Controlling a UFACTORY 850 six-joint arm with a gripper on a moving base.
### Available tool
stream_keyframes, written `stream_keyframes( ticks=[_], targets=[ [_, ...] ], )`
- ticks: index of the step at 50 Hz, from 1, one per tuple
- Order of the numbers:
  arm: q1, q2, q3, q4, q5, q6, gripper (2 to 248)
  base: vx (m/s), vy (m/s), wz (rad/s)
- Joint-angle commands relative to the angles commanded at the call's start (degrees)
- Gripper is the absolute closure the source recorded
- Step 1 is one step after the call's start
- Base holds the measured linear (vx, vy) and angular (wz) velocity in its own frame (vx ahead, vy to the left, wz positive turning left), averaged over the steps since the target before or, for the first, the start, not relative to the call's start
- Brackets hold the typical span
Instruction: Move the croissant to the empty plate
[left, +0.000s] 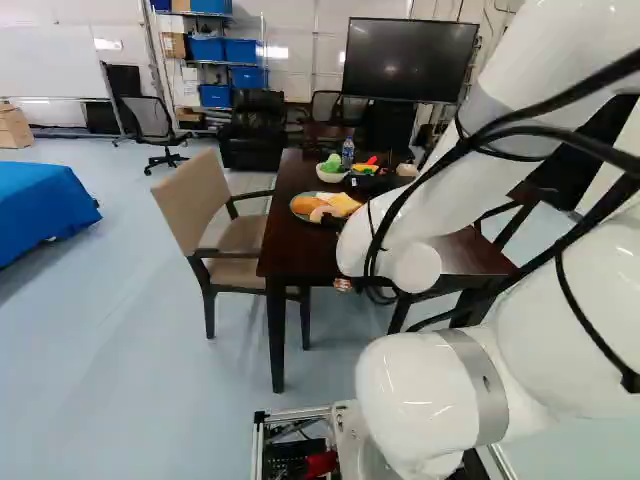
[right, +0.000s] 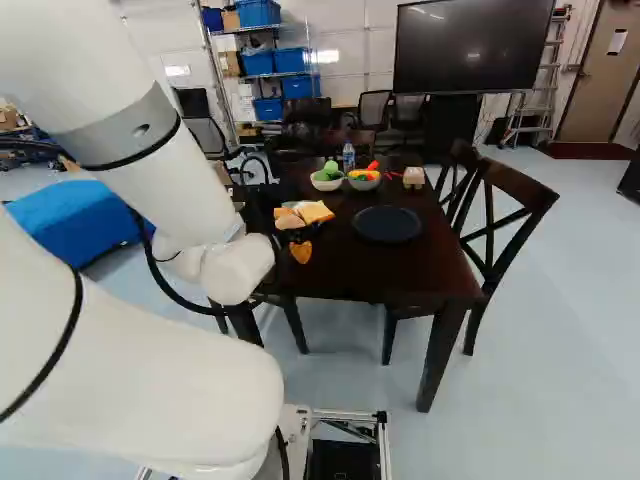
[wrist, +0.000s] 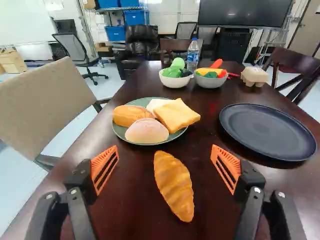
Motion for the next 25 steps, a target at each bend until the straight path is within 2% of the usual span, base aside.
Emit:
stream_keyframes(
  ticks=[14,25],
  targets=[
    [-0.15,-1.88,-3.69,0.00,-6.37,0.00,3,0.000,0.000,0.000],
    [-1.07,-1.52,-5.05,0.00,-13.03,0.00,3,0.000,0.000,0.000]
  ],
)
